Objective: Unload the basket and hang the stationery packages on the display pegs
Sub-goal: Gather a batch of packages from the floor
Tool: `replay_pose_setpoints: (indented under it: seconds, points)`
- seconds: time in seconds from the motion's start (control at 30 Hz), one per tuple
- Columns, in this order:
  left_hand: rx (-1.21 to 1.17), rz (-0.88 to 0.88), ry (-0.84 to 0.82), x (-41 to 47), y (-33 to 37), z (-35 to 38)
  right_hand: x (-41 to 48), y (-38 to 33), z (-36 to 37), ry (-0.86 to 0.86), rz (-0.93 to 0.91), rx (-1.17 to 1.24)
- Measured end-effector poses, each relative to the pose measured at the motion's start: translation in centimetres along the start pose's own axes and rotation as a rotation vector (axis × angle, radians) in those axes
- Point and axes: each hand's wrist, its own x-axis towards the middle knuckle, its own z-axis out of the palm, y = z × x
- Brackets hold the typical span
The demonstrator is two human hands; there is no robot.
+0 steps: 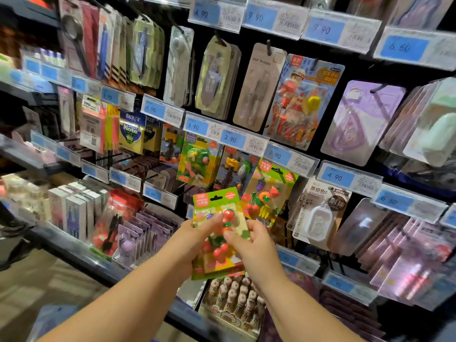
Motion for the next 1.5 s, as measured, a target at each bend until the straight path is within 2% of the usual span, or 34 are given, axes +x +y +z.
replay_pose_setpoints:
  seconds: [0.1, 0.3, 0.6, 0.8, 1.07, 1.3, 1.5]
  points:
    - [-0.008, 0.011, 0.067, 0.4, -0.1, -0.3, 0.4, 0.3, -0.1, 0.114, -0.022, 0.081]
    - [0.034, 0.038, 0.139, 1.3, -0.4, -1.0, 0.5, 0.5, -0.5, 0.204, -0.09, 0.165]
    - [-0.026, 0.067, 0.148, 1.6, 0.0, -2.1, 2.2, 0.2, -1.9, 0.403, -0.164, 0.222]
    - [-0.019, 0.043, 0.168, 1.5, 0.0, -2.2, 3.6, -0.4, -2.5, 0.457, -0.176, 0.214]
    - [-0.006, 0.041, 0.17, 1.2, 0.3, -2.3, 4.9, -0.7, -2.2, 0.538, -0.101, 0.128]
    - [-0.01, 0.019, 0.184, 1.1, 0.4, -2.4, 5.9, -0.6, -2.7, 0.66, 0.079, 0.075]
    - [-0.014, 0.044, 0.169, 0.9, 0.5, -2.2, 5.5, -0.9, -2.3, 0.62, 0.119, -0.084]
